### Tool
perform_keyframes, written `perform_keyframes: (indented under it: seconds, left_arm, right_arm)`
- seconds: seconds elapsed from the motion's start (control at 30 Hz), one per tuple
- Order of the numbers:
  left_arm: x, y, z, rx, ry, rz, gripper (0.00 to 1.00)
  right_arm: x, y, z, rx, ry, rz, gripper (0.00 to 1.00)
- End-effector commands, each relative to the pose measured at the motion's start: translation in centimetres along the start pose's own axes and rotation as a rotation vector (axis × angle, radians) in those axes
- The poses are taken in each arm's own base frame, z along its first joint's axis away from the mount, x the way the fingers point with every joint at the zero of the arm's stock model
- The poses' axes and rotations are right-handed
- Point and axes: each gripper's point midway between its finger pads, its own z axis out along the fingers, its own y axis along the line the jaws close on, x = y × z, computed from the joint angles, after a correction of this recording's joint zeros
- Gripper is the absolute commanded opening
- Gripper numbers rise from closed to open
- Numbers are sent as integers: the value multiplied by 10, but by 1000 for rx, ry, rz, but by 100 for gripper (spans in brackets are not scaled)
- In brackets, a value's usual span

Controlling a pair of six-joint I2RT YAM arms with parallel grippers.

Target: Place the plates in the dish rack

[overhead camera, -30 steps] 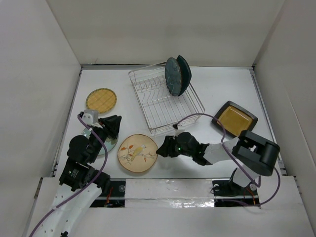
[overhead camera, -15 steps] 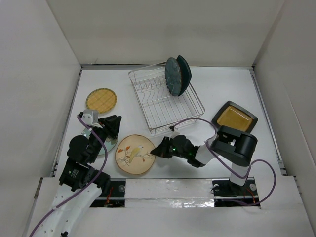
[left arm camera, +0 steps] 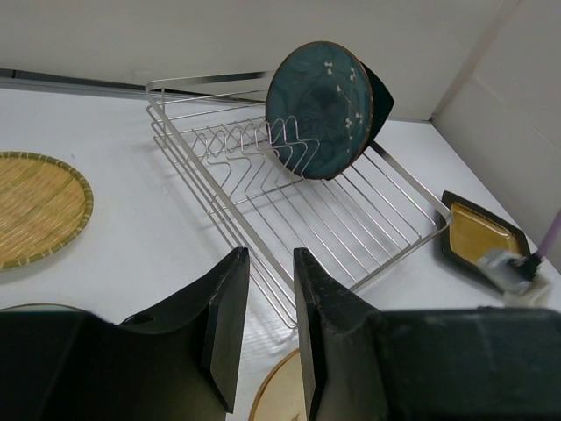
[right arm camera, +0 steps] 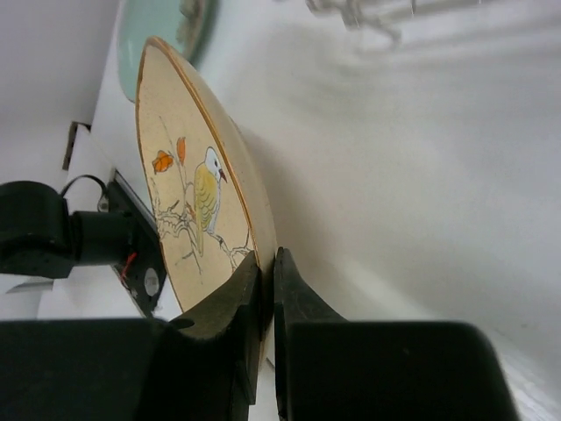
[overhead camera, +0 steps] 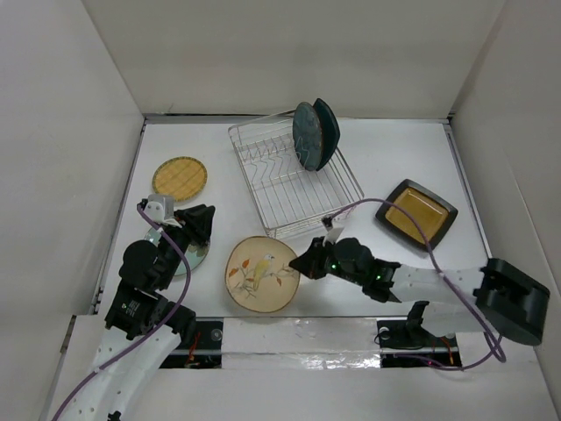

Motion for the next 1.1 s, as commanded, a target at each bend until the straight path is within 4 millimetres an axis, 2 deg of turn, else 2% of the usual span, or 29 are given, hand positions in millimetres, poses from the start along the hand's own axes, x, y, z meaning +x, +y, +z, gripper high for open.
perform_keyframes:
  seconds: [0.0,0.03,0.07,0.1,0.13,0.17,0.27,0.3,0.33,0.37,0.4,0.5,0.53,0.63,0.77,0.83,1.07]
  left_arm:
    - [-19,-2,-1,2,-59,7,24]
    - [-19,-2,-1,1,-57,8,24]
    - [-20,-3,-1,3,-61,6,24]
    - [-22,-3,-3,6,-68,7,24]
    - [-23,-4,-4,10,-74,6,24]
    - [-23,-4,-5,10,-78,3,24]
    - [-28,-5,-8,18,-98,3,25]
    - [-28,-6,-8,22,-100,0,25]
    - [-29,-7,-9,26,-104,-1,25]
    - [-28,-8,-9,30,-101,-2,25]
    - [-28,-9,-8,39,-98,-1,25]
    - [-27,-11,-8,51,-94,-2,26]
    - [-27,-12,-8,55,-92,-2,26]
    - [-28,-12,-9,56,-95,-2,26]
    - [-27,-12,-9,56,-95,-2,26]
    - [-26,-12,-7,54,-90,-2,26]
    - [-24,-11,-6,48,-82,0,26]
  right_arm:
    - [-114,76,-28,-147,-328,-74,0]
    - [-130,78,-34,-135,-366,-112,0]
    - [-161,92,-45,-141,-448,-121,0]
    - [-187,87,-49,-102,-507,-132,0]
    - [-202,85,-50,-63,-540,-178,0]
    - [-232,93,-52,-33,-613,-200,0]
    - [-289,77,-53,164,-762,-305,0]
    - [-309,82,-45,208,-800,-328,0]
    - [-329,74,-48,291,-839,-392,0]
    - [-343,69,-50,372,-877,-409,0]
    - [-366,72,-46,418,-918,-428,0]
    - [-404,62,-49,572,-962,-530,0]
    - [-418,61,-42,625,-962,-576,0]
    - [-439,50,-42,758,-965,-649,0]
    - [-451,39,-23,897,-906,-729,0]
    - [-453,34,-24,957,-900,-748,0]
    - [-443,14,4,980,-835,-772,0]
